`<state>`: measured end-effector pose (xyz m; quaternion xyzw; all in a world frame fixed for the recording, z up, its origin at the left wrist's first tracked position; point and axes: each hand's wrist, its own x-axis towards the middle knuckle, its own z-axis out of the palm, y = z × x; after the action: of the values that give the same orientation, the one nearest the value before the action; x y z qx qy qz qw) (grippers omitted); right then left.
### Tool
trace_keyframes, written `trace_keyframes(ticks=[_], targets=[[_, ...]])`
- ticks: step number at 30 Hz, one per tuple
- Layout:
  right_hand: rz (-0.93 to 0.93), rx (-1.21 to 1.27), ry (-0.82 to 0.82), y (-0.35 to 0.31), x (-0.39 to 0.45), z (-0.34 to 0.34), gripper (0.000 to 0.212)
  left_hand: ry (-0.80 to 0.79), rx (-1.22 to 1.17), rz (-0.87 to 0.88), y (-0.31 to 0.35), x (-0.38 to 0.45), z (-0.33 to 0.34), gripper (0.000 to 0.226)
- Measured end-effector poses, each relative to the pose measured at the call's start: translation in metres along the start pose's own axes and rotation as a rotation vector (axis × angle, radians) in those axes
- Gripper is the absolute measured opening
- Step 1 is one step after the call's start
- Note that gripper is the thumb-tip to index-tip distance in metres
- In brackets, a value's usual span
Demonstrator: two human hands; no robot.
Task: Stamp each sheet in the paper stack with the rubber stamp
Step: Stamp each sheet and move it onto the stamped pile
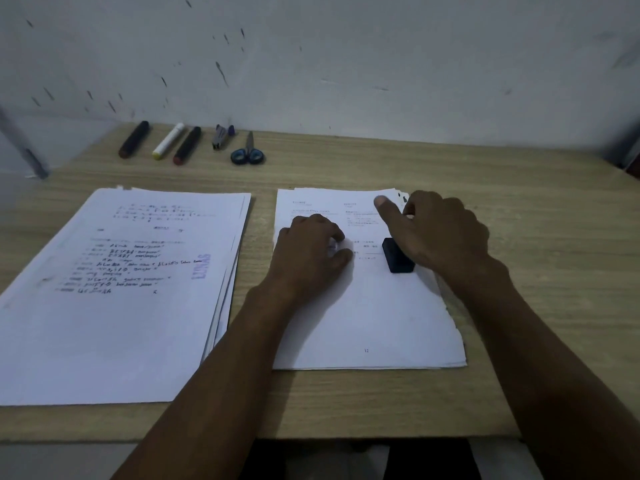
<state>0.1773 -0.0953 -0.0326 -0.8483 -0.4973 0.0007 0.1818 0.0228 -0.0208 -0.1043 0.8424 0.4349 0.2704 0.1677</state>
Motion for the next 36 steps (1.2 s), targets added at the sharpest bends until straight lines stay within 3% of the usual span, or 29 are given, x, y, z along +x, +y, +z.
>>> trace_keyframes(ticks=[7, 13, 17, 21, 36], targets=[[-0.014, -0.153, -0.055, -0.017, 0.008, 0.007, 0.054, 0.061, 0.009, -0.005, 0.000, -0.001, 0.004, 0.026], [-0.007, -0.120, -0.005, -0.017, 0.006, 0.014, 0.013, 0.002, 0.025, 0.017, -0.002, 0.002, 0.001, 0.037], [-0.017, -0.160, -0.003, -0.016, 0.003, 0.016, 0.024, 0.011, 0.024, 0.021, -0.002, 0.001, 0.002, 0.035], [-0.026, -0.145, -0.008, -0.015, 0.005, 0.016, 0.008, 0.012, 0.021, 0.020, -0.001, 0.002, 0.001, 0.035], [-0.028, -0.148, -0.058, -0.016, 0.007, 0.013, 0.006, -0.038, 0.027, -0.016, 0.004, -0.001, -0.003, 0.041]])
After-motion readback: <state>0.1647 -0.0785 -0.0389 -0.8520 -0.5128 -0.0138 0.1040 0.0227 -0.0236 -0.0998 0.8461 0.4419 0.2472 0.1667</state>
